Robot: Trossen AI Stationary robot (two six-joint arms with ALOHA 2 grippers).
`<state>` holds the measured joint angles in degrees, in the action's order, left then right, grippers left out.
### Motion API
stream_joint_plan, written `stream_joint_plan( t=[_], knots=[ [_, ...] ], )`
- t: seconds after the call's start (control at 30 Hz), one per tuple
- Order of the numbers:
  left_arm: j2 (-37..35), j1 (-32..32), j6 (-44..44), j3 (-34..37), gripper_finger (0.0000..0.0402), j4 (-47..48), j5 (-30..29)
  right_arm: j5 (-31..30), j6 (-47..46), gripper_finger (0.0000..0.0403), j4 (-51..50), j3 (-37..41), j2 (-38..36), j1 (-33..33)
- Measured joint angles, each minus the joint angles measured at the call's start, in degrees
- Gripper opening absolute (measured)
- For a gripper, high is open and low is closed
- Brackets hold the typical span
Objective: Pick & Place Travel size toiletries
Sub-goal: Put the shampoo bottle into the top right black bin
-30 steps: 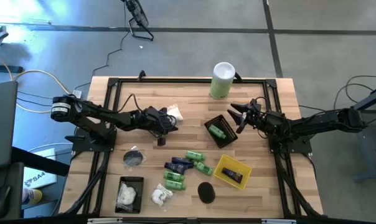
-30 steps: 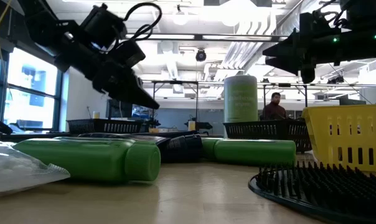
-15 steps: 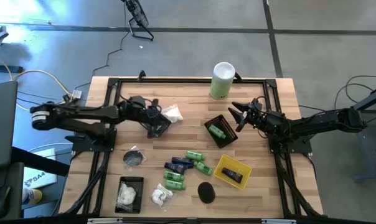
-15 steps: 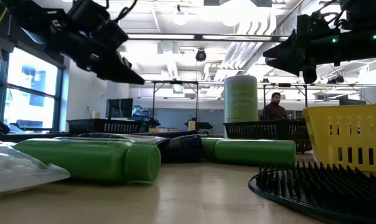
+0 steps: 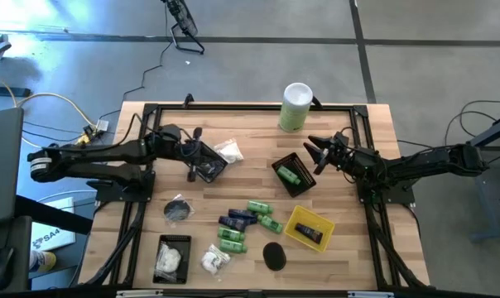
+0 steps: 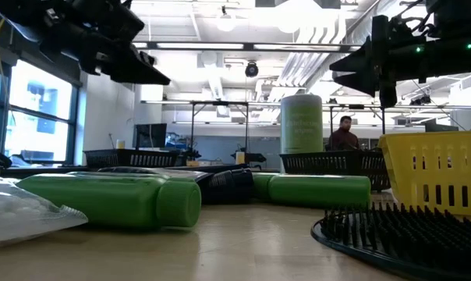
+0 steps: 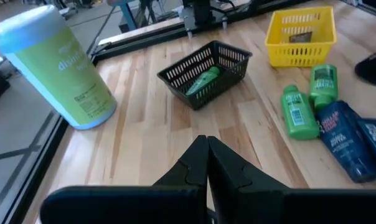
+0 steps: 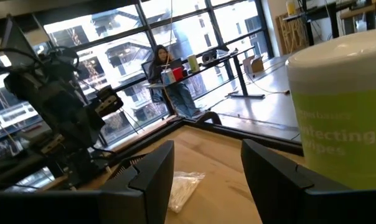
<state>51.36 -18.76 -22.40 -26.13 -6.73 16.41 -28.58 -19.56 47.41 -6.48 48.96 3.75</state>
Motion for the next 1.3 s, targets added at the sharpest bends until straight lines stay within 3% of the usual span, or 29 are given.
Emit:
stream_joint_plan(
  t=[0.3,0.5,1.3],
  knots=[
    [-0.6,0.0,-0.3,0.0,0.0000,2.1,0.1,0.0,-0.8,0.0179,0.0,0.0,0.0,0.0],
    [-0.6,0.0,1.5,0.0,0.0000,1.5,4.2,0.2,-0.8,0.0179,0.0,0.0,0.0,0.0],
    [-0.6,0.0,5.1,0.0,0.0000,2.1,3.4,0.2,0.4,0.0179,-0.2,0.0,0.0,0.0]
  ],
)
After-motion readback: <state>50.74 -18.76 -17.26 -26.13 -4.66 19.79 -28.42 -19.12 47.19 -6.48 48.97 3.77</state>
